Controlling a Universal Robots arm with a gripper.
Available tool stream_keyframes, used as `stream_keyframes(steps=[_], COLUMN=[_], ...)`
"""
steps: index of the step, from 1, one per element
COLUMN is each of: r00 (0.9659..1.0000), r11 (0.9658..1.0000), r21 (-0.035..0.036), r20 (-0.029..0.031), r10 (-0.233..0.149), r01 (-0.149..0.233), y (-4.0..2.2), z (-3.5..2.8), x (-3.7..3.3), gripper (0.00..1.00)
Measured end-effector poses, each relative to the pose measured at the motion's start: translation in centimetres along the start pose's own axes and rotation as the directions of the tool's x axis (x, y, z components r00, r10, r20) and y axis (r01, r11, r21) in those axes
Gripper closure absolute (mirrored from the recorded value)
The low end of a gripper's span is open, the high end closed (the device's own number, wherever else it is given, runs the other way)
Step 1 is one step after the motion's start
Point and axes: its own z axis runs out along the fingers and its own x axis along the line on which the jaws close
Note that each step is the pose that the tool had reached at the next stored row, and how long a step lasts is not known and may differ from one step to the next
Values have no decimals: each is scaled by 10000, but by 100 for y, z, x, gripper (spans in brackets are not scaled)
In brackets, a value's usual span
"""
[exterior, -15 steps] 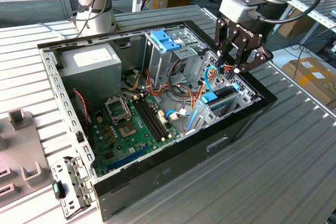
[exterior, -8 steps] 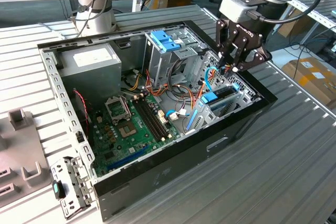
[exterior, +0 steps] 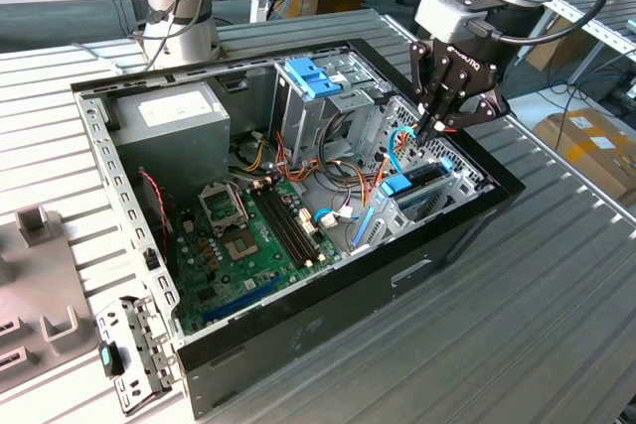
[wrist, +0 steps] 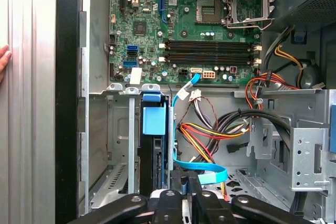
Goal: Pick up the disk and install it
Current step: 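Insert the first disk wire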
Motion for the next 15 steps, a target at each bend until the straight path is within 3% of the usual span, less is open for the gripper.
stream_keyframes(steps=[10,13,14,15], r00=[10000,10000,9999,9999], r11=[10000,9999,9996,9994], r21=[5,160,278,339], r20=[3,65,93,110], r10=[0,-33,-61,-75], r01=[0,32,58,72], y=[0,18,28,37], z=[0,1,1,3], x=[0,0,2,9], gripper=[84,84,84,84])
